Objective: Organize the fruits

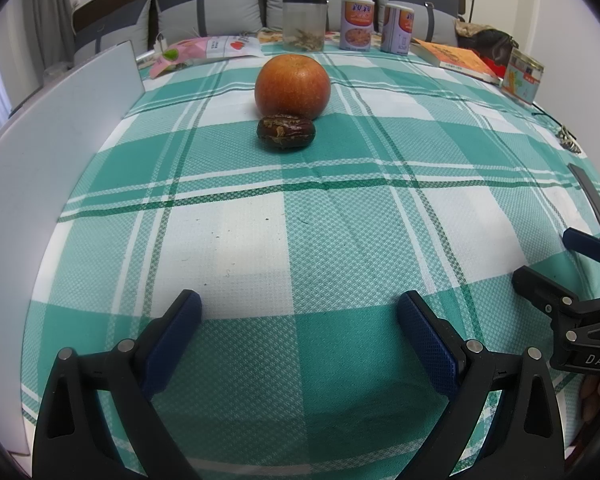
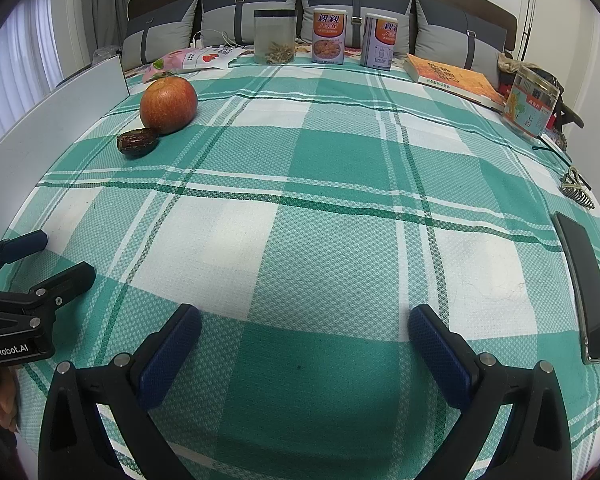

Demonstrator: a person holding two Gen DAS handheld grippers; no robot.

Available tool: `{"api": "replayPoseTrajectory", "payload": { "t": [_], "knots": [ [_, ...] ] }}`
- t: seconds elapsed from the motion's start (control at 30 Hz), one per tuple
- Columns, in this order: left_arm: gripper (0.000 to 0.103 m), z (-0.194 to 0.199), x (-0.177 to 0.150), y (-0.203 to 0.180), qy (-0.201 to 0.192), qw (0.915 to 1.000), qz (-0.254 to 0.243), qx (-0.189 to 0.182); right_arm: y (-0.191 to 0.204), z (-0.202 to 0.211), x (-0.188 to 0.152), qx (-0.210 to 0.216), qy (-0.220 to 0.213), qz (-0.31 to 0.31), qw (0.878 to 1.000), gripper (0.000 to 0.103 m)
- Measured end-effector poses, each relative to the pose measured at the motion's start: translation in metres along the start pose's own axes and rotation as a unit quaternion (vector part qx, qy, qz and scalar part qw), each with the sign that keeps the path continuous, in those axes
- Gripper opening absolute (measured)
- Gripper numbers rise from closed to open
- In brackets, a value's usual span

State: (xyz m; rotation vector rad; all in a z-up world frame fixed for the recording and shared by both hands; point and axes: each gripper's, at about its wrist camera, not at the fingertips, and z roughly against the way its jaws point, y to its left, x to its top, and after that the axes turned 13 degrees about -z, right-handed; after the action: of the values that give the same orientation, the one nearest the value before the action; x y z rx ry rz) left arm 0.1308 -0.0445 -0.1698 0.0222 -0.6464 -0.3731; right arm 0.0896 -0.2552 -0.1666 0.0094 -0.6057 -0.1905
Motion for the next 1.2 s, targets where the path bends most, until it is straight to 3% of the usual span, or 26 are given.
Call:
{"api": "replayPoseTrajectory", "payload": {
  "t": [0.7,0.77,0.87,0.93,1.0,1.2],
  "knots": [
    [0.100,0.000,-0.001,0.000,0.000,1.0000,0.000,0.000,0.000,0.000,0.000,0.000,0.001,-0.001,1.000,0.103],
    [0.098,0.001,0.000,0.002,-0.002,0.9999,0.002,-0.012,0.000,0.000,0.001,0.001,0.001,-0.001,1.000,0.103],
    [0.098,0.005,0.001,0.014,-0.009,0.9983,0.007,-0.057,-0.001,-0.001,0.000,0.001,0.002,-0.002,1.000,0.103],
    [0.098,0.004,0.011,0.027,-0.020,0.9950,0.029,-0.093,0.000,-0.001,0.000,0.002,0.003,-0.002,1.000,0.103],
    [0.098,-0.004,0.031,0.034,-0.026,0.9939,0.026,-0.103,0.000,-0.001,0.000,0.003,0.004,-0.002,1.000,0.103],
    [0.096,-0.043,0.096,0.044,-0.035,0.9967,-0.009,-0.073,0.001,-0.002,0.000,0.006,0.006,-0.002,1.000,0.103]
  ]
}}
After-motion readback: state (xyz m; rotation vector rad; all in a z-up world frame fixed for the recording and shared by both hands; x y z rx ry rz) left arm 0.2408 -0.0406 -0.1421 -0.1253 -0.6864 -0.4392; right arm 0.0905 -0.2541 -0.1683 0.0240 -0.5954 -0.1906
